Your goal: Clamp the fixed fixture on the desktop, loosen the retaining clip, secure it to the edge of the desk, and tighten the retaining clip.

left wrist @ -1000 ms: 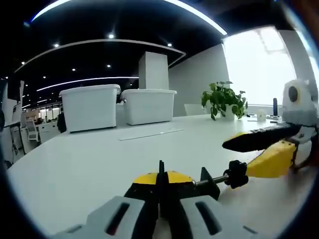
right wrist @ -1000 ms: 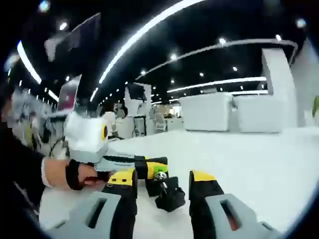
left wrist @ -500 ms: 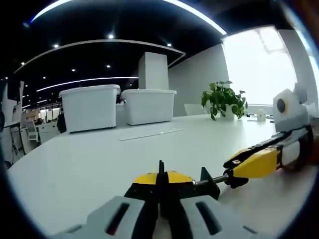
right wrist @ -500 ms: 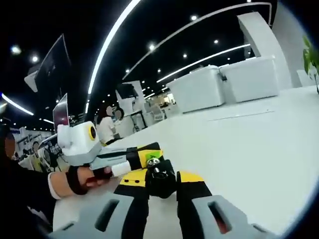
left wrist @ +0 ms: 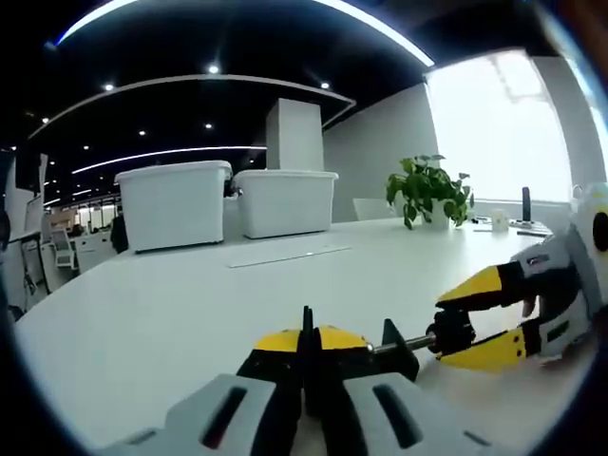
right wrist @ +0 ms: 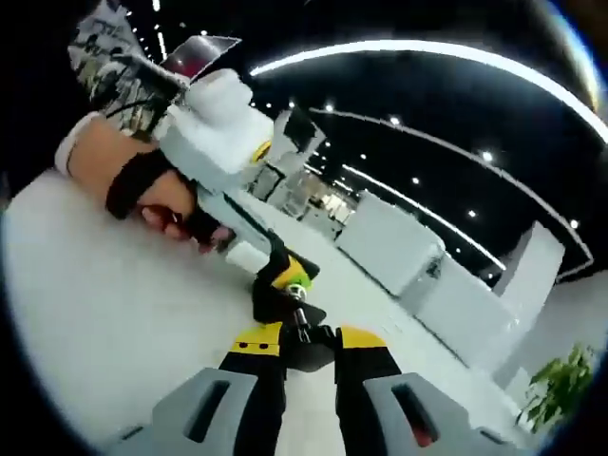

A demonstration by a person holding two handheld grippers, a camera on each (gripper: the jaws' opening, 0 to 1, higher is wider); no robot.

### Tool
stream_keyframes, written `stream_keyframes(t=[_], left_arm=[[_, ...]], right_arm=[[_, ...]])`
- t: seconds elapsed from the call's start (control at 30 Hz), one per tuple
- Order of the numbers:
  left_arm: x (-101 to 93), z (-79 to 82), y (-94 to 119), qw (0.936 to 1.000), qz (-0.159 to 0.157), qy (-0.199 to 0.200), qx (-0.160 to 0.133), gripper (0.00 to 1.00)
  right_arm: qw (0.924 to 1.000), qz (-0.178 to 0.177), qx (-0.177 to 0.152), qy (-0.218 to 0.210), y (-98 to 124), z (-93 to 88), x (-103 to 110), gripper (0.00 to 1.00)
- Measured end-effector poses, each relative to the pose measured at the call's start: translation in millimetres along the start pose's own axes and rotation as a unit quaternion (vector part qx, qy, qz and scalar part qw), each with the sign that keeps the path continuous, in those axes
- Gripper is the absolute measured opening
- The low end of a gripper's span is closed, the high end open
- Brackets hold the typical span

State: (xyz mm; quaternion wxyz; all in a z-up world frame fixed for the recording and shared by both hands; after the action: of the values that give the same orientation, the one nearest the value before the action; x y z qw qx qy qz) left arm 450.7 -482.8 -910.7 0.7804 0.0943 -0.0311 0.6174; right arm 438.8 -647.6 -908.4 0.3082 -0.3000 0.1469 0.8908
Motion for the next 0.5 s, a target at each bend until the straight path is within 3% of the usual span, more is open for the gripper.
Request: stream_keyframes(t=[0.07, 0.17, 0.5], left_arm=[[0.1, -0.1, -0.1, 1.0000, 0.000, 0.000, 0.000, 0.04], [0.1, -0.1, -0.1, 1.0000, 0.001, 0.001, 0.000, 0.04], [0.6, 0.3, -0.2, 1.0000, 0.001, 0.001, 0.000, 0.04]], right_arm=[[0.9990, -0.006, 0.003, 0.044, 1.4, 1.5, 3.7, 0.17], [0.9970, -0.008, 0.005, 0.076, -4.0, -2.5, 4.1, 0.17], [0.9983, -0.007, 0.005, 0.058, -2.5, -2.2, 1.4, 0.18]])
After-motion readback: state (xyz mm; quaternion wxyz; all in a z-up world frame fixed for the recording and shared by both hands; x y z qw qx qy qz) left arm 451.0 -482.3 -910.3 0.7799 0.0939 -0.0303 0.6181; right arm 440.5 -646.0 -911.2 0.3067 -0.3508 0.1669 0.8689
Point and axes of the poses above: the point that each gripper's makers call its tool centre point, and the gripper's own axes: y roughly backward along the fingers, x roughly to its left, z roughly out of its top, the point moved 10 cm from there along y, roughly backward along the fingers, and after that the axes turned 8 degrees about -y, right-handed, at the moved point
